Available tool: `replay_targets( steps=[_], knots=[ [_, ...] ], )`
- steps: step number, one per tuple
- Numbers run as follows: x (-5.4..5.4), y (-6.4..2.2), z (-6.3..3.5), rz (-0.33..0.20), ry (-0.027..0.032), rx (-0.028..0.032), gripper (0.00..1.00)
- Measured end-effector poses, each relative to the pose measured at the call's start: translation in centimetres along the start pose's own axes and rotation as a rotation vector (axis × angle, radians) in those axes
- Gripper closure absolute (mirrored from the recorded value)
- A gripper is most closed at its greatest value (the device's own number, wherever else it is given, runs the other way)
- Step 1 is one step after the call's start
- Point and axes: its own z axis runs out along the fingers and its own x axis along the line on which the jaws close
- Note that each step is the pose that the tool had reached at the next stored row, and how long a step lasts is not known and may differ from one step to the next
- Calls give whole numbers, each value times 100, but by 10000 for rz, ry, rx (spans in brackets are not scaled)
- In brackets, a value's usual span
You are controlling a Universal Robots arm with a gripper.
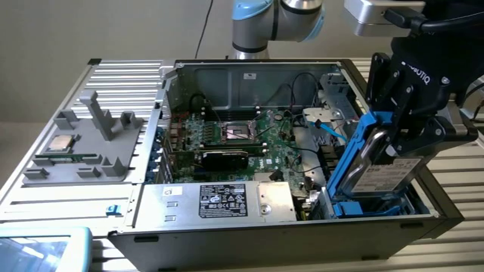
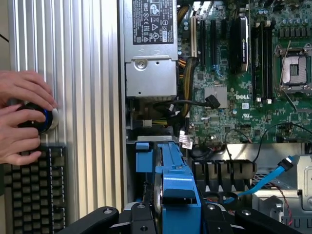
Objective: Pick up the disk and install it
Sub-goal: 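Insert the disk into the insertion slot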
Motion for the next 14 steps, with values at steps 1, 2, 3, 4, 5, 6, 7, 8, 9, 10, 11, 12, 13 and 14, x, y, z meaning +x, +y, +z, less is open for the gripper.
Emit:
replay_targets(
  steps=[1,2,3,4,5,6,7,8,9,10,11,12,13,14],
  knots=[
    [3,-1,4,-6,1,0,63],
    [6,-1,9,-11,0,0,63],
    [11,-2,11,-15,1,0,63],
    [16,-2,13,-20,2,0,63],
    [19,-2,18,-24,0,0,63],
    [19,-3,23,-27,0,0,63],
    [20,-3,28,-30,2,0,63],
    [20,-2,34,-31,1,1,63],
    [20,-3,43,-32,1,1,63],
    [20,-3,50,-33,1,1,63],
    [20,-3,57,-33,1,1,63],
    [19,-2,65,-33,1,0,63],
    [19,-2,73,-34,1,1,63],
    [19,-2,80,-34,1,1,63]
  ],
)
